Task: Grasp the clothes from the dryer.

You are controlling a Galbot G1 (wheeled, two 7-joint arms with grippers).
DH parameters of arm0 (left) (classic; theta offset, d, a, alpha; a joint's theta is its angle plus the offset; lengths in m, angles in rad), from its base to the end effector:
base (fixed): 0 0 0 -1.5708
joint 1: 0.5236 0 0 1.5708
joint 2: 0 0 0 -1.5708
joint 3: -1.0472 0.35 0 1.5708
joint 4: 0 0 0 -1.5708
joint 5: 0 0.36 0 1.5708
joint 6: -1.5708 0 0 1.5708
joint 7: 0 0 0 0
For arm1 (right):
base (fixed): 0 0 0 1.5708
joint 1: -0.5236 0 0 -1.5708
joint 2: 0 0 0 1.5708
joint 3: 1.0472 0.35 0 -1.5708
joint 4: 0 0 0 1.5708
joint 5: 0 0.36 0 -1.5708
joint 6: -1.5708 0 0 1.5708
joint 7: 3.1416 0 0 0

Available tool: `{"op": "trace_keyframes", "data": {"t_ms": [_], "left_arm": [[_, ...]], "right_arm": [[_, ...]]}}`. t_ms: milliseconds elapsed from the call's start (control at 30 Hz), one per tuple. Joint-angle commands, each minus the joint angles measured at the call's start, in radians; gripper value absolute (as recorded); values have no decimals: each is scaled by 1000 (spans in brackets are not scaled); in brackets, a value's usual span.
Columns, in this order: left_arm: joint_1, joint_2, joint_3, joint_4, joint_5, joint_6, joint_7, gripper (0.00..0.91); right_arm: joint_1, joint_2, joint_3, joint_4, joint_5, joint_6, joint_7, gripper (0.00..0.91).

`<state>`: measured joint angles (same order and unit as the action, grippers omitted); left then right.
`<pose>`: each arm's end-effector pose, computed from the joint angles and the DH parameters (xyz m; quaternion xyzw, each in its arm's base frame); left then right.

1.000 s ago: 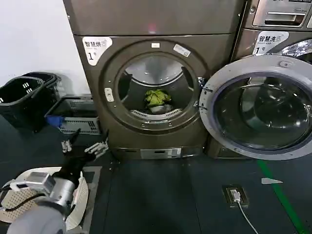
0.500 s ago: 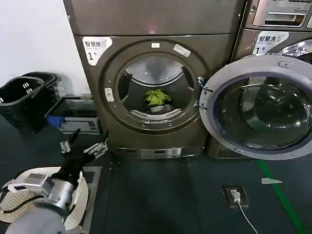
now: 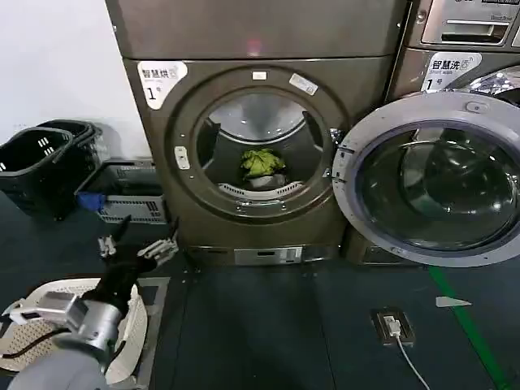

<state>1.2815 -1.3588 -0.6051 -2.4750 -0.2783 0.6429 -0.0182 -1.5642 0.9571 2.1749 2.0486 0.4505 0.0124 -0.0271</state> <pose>0.2015 0.0318 -0.1116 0.0623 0.9980 0.0024 0.0097 -0.0062 -0.3667 0.0411 0.4458 0.7532 -0.3632 0.3195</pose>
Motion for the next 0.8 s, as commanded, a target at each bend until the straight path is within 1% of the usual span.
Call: {"op": "trace_keyframes", "data": {"t_ms": [33,800], "left_arm": [[0,1,0,0,1,-1,1,907],[5,1,0,-1,1,-2,3,907]], "right_arm": [[1,1,-1,1,1,1,0,907],[6,7,-15,8,1,1,-3,907]]}}
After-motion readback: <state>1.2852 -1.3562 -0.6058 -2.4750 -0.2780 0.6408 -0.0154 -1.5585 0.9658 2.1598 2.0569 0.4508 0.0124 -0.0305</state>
